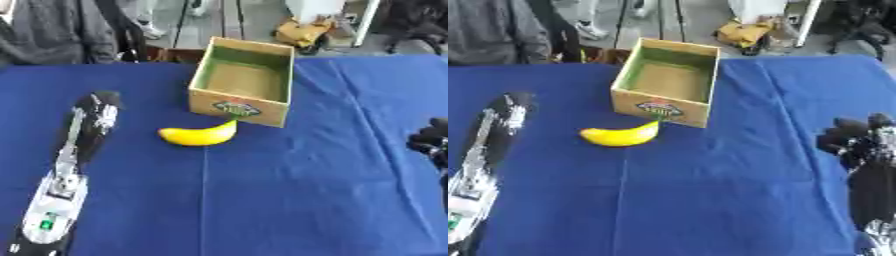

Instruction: Pick up objects on the table and place them in the box.

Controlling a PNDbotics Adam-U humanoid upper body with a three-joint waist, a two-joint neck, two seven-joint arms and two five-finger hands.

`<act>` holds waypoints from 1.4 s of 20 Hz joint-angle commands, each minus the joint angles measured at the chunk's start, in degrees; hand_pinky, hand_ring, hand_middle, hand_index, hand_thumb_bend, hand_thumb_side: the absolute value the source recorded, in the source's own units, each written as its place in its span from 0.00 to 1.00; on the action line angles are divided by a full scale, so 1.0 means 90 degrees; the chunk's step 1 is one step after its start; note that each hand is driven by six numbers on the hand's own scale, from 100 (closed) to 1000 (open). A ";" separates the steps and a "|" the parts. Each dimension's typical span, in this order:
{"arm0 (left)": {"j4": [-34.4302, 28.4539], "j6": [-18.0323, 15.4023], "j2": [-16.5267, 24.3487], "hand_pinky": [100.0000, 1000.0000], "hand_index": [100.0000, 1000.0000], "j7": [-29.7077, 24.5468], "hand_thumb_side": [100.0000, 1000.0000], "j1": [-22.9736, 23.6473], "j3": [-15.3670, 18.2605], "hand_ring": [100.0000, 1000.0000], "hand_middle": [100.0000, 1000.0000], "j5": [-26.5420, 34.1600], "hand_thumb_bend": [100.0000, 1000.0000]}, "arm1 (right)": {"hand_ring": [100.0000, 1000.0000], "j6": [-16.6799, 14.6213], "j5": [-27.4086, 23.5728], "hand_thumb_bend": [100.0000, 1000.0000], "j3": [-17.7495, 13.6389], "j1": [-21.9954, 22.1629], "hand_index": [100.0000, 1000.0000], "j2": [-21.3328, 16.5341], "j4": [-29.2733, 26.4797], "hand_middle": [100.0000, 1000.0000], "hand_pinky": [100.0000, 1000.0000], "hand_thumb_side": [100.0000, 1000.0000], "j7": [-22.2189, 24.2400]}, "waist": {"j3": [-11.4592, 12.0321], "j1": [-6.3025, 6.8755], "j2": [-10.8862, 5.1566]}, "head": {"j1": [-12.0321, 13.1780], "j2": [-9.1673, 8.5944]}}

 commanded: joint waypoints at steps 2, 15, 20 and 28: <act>-0.0050 -0.0002 0.0093 0.68 0.51 -0.0020 0.71 -0.0121 0.0049 0.70 0.69 -0.0056 0.37 | 0.57 -0.0028 0.0005 0.00 -0.0032 -0.0063 0.63 -0.0087 -0.0058 0.50 0.64 0.89 0.0018 | -0.0015 0.0005 -0.0094 | -0.0009 0.0020; 0.0063 0.0151 0.0223 0.68 0.54 -0.0303 0.48 -0.0424 -0.0071 0.71 0.70 -0.0509 0.51 | 0.57 -0.0038 0.0009 0.00 -0.0040 -0.0030 0.63 -0.0082 -0.0072 0.50 0.64 0.89 0.0019 | 0.0001 -0.0012 -0.0111 | -0.0012 0.0003; 0.0421 0.0244 0.0363 0.68 0.56 -0.0855 0.35 -0.1077 -0.0375 0.70 0.69 -0.1453 0.48 | 0.57 -0.0036 0.0006 0.00 -0.0021 -0.0014 0.63 -0.0079 -0.0099 0.50 0.65 0.89 0.0046 | 0.0000 -0.0041 -0.0113 | 0.0033 0.0008; 0.1367 -0.0221 0.0331 0.68 0.58 -0.1544 0.33 -0.1919 -0.0781 0.69 0.68 -0.2756 0.49 | 0.57 -0.0024 0.0000 0.00 -0.0003 -0.0001 0.63 -0.0065 -0.0129 0.50 0.65 0.89 0.0073 | -0.0035 -0.0078 -0.0106 | 0.0092 0.0027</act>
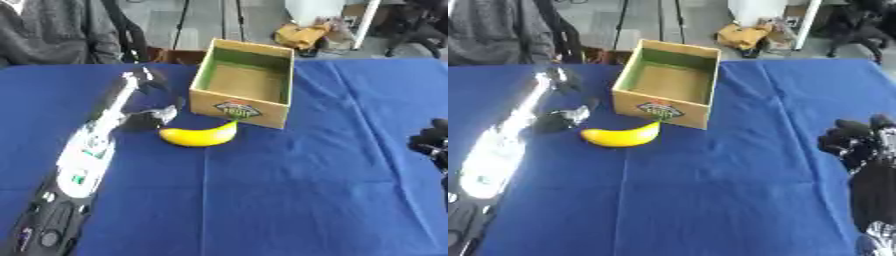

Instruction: Pick up objects on the table and place them in the box.

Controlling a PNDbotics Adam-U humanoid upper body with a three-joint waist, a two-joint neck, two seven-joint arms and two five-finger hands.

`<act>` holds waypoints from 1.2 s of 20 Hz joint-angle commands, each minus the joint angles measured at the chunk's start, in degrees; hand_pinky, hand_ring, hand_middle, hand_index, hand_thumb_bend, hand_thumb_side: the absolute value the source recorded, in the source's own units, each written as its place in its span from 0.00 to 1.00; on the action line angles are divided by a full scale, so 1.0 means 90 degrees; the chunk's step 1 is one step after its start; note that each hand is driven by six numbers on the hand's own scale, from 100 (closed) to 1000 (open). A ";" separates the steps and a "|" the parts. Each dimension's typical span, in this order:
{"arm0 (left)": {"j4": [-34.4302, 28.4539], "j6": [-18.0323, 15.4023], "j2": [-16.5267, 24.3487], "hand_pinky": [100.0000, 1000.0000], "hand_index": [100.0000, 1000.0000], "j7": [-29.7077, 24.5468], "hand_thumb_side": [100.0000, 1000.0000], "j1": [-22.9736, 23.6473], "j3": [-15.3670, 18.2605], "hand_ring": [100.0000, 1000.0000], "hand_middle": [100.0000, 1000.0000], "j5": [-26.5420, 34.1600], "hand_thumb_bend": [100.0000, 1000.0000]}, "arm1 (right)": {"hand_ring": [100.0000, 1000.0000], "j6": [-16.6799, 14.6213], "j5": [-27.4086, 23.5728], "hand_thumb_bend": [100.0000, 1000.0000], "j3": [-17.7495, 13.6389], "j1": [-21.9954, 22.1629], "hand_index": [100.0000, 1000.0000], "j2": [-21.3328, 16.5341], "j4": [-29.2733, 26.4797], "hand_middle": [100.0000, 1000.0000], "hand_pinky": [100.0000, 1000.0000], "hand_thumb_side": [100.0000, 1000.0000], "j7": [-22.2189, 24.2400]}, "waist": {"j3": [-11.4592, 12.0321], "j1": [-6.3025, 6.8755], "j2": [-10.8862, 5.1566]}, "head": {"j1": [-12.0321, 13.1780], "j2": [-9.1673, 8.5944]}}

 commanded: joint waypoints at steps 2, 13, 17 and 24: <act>0.0183 -0.0187 0.0081 0.69 0.60 -0.0094 0.34 -0.0192 -0.0048 0.68 0.67 -0.0316 0.51 | 0.57 -0.0011 0.0000 0.00 -0.0003 -0.0028 0.63 -0.0067 -0.0126 0.50 0.65 0.89 0.0030 | -0.0011 -0.0009 -0.0070 | 0.0032 0.0024; 0.1517 -0.0682 -0.0294 0.70 0.63 -0.0727 0.34 -0.0627 -0.0487 0.68 0.66 -0.1381 0.58 | 0.57 -0.0009 -0.0002 0.00 0.0007 -0.0025 0.63 -0.0045 -0.0092 0.50 0.65 0.89 0.0046 | -0.0029 -0.0019 -0.0084 | 0.0074 0.0046; 0.1815 -0.0768 -0.0451 0.69 0.63 -0.0651 0.35 -0.0687 -0.0404 0.67 0.66 -0.1794 0.58 | 0.57 -0.0007 -0.0002 0.00 0.0010 -0.0021 0.63 -0.0037 -0.0083 0.50 0.65 0.89 0.0048 | -0.0033 -0.0025 -0.0089 | 0.0081 0.0043; 0.2210 -0.0793 -0.0685 0.69 0.63 -0.0315 0.35 -0.0822 -0.0283 0.67 0.65 -0.2218 0.57 | 0.57 -0.0003 0.0013 0.00 0.0020 -0.0019 0.63 -0.0032 -0.0077 0.50 0.65 0.89 0.0065 | -0.0034 -0.0044 -0.0084 | 0.0096 0.0048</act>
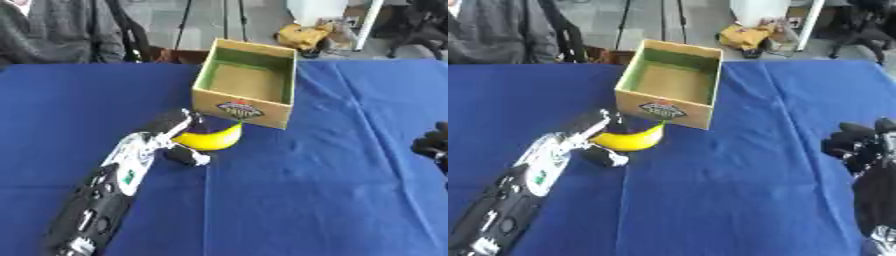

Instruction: Pick up objects on the table and place them in the box.

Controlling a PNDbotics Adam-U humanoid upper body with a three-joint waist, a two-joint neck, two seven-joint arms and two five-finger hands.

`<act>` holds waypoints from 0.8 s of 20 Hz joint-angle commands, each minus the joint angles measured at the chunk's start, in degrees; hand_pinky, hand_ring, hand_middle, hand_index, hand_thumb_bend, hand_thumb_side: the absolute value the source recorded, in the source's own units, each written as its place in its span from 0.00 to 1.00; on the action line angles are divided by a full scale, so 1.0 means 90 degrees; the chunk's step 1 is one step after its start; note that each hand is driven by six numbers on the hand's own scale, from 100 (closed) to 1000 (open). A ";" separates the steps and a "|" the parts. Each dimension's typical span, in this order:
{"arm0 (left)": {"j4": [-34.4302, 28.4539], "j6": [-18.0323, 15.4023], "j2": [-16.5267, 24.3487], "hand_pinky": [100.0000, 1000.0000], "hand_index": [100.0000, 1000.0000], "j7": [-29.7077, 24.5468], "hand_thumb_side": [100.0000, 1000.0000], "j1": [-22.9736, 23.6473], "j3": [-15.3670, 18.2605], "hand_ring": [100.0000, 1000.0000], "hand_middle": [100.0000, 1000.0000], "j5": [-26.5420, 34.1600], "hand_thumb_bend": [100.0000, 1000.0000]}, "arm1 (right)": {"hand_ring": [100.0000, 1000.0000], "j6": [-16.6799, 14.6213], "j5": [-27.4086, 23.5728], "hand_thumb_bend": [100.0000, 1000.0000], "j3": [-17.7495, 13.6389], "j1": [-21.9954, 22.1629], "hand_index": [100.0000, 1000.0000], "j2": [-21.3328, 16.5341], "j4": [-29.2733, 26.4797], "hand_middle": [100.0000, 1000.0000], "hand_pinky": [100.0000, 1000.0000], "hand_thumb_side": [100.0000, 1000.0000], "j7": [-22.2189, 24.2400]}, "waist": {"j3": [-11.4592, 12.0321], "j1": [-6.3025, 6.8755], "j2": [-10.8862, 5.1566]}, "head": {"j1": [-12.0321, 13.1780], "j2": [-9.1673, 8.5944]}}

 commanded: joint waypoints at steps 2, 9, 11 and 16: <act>0.0125 0.0030 -0.0066 0.69 0.63 0.0259 0.35 -0.0164 0.0097 0.67 0.65 -0.0166 0.56 | 0.57 -0.0001 0.0031 0.00 -0.0017 -0.0049 0.63 -0.0045 -0.0082 0.50 0.65 0.89 0.0031 | -0.0009 -0.0027 -0.0070 | 0.0025 0.0039; 0.0235 0.0190 -0.0109 0.68 0.61 0.0602 0.33 -0.0224 0.0167 0.65 0.64 -0.0218 0.48 | 0.57 0.0009 0.0047 0.00 -0.0009 -0.0057 0.63 -0.0044 -0.0077 0.50 0.65 0.89 0.0036 | -0.0018 -0.0033 -0.0071 | 0.0037 0.0037; 0.0260 0.0199 -0.0109 0.68 0.61 0.0618 0.32 -0.0232 0.0163 0.65 0.64 -0.0233 0.46 | 0.57 0.0009 0.0047 0.00 -0.0010 -0.0059 0.63 -0.0045 -0.0076 0.50 0.65 0.89 0.0035 | -0.0022 -0.0033 -0.0071 | 0.0041 0.0033; 0.0288 0.0169 -0.0102 0.67 0.61 0.0547 0.29 -0.0232 0.0153 0.64 0.62 -0.0275 0.43 | 0.57 0.0009 0.0046 0.00 -0.0009 -0.0067 0.63 -0.0042 -0.0069 0.50 0.65 0.89 0.0035 | -0.0031 -0.0028 -0.0072 | 0.0042 0.0027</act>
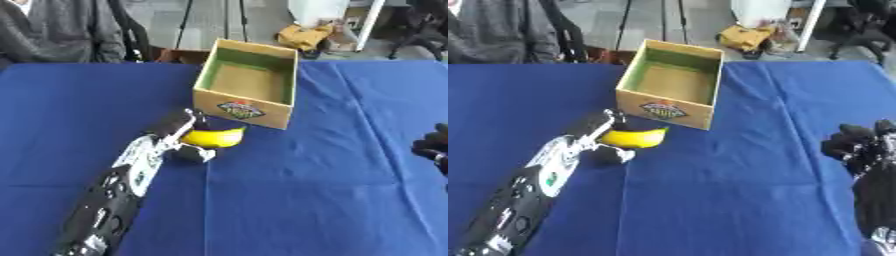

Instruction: Pick up objects on the table and place them in the box.

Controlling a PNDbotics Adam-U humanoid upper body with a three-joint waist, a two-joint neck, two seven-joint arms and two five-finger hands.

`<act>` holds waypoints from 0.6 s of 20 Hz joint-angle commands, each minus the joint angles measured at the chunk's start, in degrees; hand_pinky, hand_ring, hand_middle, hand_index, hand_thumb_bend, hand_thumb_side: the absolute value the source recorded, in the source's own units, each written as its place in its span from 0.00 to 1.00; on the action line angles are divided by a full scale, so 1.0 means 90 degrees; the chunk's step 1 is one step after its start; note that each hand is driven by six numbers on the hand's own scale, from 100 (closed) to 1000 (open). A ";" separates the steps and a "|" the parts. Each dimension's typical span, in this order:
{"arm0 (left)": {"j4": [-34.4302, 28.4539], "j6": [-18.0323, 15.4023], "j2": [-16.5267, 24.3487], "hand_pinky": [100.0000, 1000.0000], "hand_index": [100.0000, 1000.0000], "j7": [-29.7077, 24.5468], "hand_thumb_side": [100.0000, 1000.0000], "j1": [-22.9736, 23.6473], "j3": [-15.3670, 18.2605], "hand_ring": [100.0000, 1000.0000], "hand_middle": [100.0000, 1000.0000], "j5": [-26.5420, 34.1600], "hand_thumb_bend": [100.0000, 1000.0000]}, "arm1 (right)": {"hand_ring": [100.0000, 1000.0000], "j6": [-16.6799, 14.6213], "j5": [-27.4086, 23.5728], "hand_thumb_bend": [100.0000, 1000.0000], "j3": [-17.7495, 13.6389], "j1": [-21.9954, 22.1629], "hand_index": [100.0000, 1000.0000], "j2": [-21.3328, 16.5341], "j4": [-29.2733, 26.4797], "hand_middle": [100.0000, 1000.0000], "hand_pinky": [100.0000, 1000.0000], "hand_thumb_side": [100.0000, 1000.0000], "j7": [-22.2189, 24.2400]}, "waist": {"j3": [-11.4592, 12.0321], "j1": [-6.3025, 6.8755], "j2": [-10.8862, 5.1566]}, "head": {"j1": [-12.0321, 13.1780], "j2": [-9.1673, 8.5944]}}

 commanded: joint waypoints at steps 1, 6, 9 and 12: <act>-0.0020 -0.0007 0.0040 0.67 0.60 -0.0034 0.29 -0.0104 0.0038 0.64 0.62 -0.0049 0.43 | 0.57 -0.0012 0.0020 0.00 -0.0011 -0.0068 0.63 -0.0042 -0.0068 0.50 0.65 0.89 0.0011 | -0.0017 -0.0008 -0.0072 | 0.0013 0.0028; -0.0001 0.0010 0.0038 0.66 0.59 -0.0052 0.24 -0.0092 0.0045 0.62 0.60 -0.0076 0.35 | 0.57 -0.0014 0.0031 0.00 -0.0015 -0.0070 0.63 -0.0038 -0.0060 0.50 0.65 0.89 0.0011 | -0.0022 -0.0005 -0.0071 | 0.0012 0.0036; 0.0010 0.0031 0.0035 0.65 0.57 -0.0044 0.21 -0.0091 0.0050 0.59 0.58 -0.0083 0.24 | 0.57 -0.0014 0.0039 0.00 -0.0015 -0.0071 0.63 -0.0036 -0.0055 0.50 0.65 0.89 0.0012 | -0.0024 -0.0002 -0.0072 | 0.0011 0.0037; 0.0013 0.0055 0.0033 0.65 0.54 -0.0028 0.19 -0.0091 0.0056 0.58 0.56 -0.0063 0.16 | 0.57 -0.0016 0.0043 0.00 -0.0017 -0.0074 0.63 -0.0034 -0.0051 0.50 0.65 0.89 0.0011 | -0.0029 0.0000 -0.0073 | 0.0007 0.0038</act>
